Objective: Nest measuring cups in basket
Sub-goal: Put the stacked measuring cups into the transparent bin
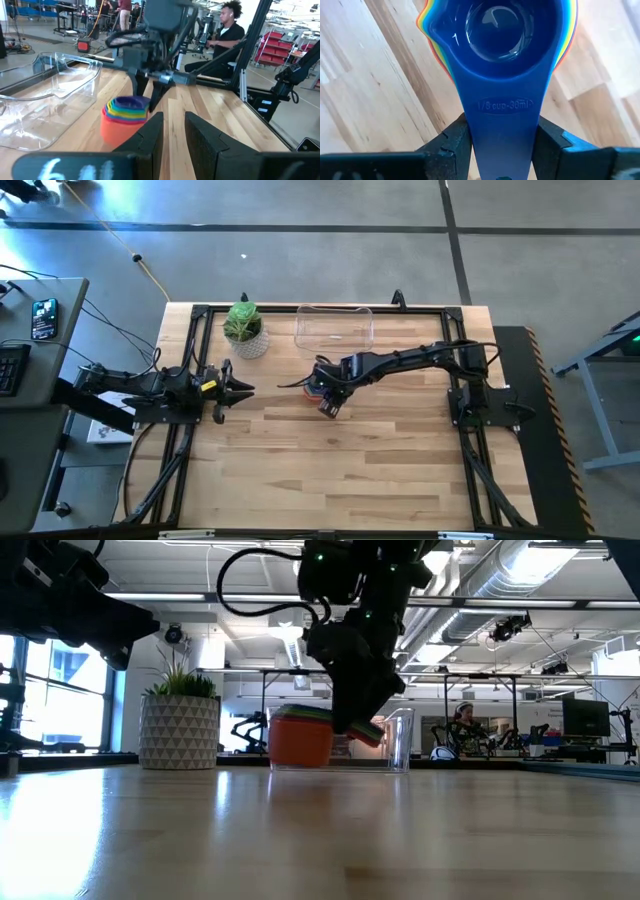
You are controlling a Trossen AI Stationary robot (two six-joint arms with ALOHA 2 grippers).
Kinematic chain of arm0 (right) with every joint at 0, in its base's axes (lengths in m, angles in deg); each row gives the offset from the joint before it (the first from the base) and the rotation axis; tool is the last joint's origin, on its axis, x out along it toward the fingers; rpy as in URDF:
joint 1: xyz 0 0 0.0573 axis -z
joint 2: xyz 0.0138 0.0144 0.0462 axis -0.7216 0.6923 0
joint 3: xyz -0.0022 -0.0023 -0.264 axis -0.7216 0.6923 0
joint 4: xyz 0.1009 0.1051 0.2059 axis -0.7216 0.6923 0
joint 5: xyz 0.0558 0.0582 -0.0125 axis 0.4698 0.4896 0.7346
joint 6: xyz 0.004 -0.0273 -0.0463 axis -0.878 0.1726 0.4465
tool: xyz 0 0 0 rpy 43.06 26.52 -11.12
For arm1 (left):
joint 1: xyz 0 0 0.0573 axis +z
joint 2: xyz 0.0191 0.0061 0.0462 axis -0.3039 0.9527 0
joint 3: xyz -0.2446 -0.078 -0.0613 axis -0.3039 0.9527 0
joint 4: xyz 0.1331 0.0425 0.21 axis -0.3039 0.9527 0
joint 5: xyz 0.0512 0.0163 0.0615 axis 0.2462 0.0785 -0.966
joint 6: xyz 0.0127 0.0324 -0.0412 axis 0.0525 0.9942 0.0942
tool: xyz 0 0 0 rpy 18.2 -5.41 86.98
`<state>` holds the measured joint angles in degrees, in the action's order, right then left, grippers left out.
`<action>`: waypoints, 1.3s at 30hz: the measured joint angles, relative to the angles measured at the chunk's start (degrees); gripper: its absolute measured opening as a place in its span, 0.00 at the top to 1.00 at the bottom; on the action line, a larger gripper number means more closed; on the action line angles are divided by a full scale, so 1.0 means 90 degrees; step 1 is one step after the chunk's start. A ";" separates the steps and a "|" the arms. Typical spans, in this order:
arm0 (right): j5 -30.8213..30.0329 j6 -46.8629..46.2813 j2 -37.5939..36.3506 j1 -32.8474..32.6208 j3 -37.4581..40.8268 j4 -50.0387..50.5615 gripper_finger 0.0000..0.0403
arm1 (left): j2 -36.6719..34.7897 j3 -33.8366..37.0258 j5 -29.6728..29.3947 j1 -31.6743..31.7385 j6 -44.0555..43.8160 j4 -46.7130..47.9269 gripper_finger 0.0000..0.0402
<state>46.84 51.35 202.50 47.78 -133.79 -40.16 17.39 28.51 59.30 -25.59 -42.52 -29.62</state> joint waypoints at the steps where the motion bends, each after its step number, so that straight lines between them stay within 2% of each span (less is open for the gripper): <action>1: -0.0031 -0.0002 -0.0046 0.0008 0.0000 0.0016 0.66 | 0.0000 0.0000 0.0000 0.0002 0.0000 0.0002 0.83; 14: -0.0143 0.0278 -0.0971 0.0375 -0.0002 0.0161 0.66 | 0.0000 -0.0002 -0.0002 0.0002 0.0002 0.0000 0.83; 24: -0.0306 0.1513 -0.1485 0.1329 -0.0008 -0.0186 0.66 | 0.0000 0.0000 -0.0002 0.0000 0.0000 0.0000 0.83; 30: -0.0117 0.2514 -0.1326 0.2180 -0.0395 -0.0212 0.66 | 0.0000 -0.0002 -0.0002 0.0000 0.0000 0.0000 0.83; 39: 0.0269 0.3050 -0.0734 0.2899 -0.1318 0.0859 0.66 | 0.0000 -0.0002 -0.0002 0.0000 0.0000 -0.0002 0.83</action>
<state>49.26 78.81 195.90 73.87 -145.66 -32.43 17.39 28.49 59.28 -25.59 -42.52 -29.64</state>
